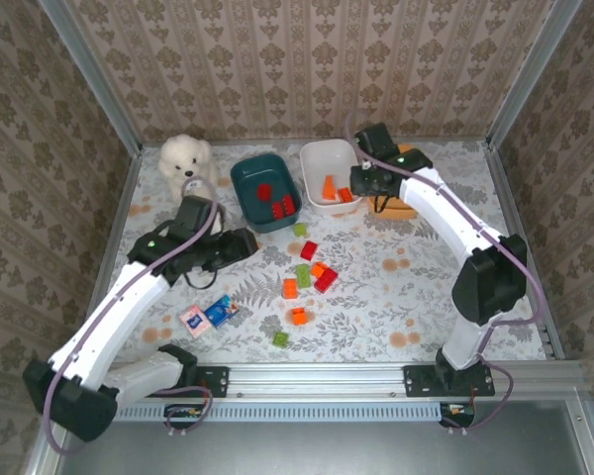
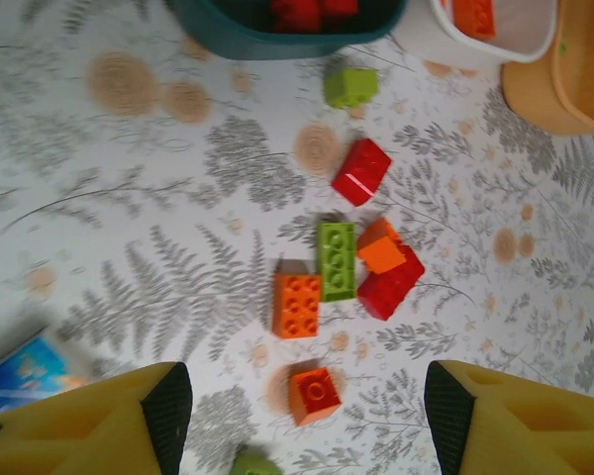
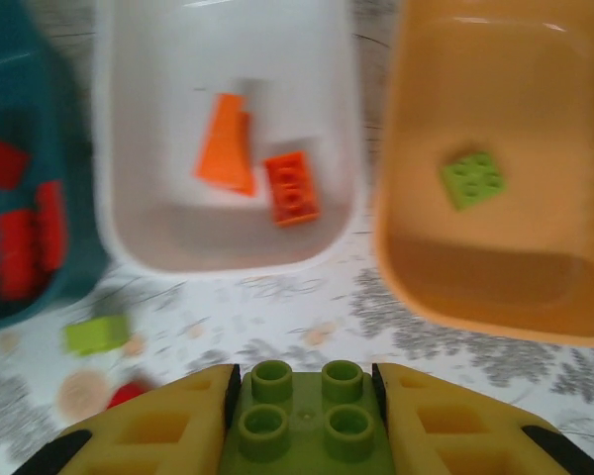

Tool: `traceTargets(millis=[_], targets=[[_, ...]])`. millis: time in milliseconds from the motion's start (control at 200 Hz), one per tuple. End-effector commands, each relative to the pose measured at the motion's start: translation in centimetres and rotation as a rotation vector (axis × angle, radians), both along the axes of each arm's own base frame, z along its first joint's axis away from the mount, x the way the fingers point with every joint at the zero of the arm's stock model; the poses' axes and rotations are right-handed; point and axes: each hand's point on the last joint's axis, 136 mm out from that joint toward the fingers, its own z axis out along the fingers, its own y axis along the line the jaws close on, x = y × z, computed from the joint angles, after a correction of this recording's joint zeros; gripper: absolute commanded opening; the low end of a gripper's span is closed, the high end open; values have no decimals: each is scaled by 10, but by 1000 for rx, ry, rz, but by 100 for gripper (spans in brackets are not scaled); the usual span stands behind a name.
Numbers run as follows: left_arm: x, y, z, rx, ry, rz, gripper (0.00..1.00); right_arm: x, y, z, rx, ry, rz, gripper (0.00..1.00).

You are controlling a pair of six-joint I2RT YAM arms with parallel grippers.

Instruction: Sort the legos into containers by color

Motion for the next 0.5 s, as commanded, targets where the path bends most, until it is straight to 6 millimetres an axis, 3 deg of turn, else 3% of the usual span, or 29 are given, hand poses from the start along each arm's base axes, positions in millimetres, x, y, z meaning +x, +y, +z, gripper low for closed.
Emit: traceTargets(millis=[0,180,335,495], targets=[[25,-33,27,-73,-101,-67,66,20,-28,-20,3,65,-48,32],[40,-73,20,-47,-84,-179,66,47,-65,-68,-3,175,-136,32],[46,-95,12,-37,-67,-229,66,55,-73,-104,9,263,-158,32],[49,-107,6,-34,-53,-248,66,54,-79,-127,12,315,-176,33]])
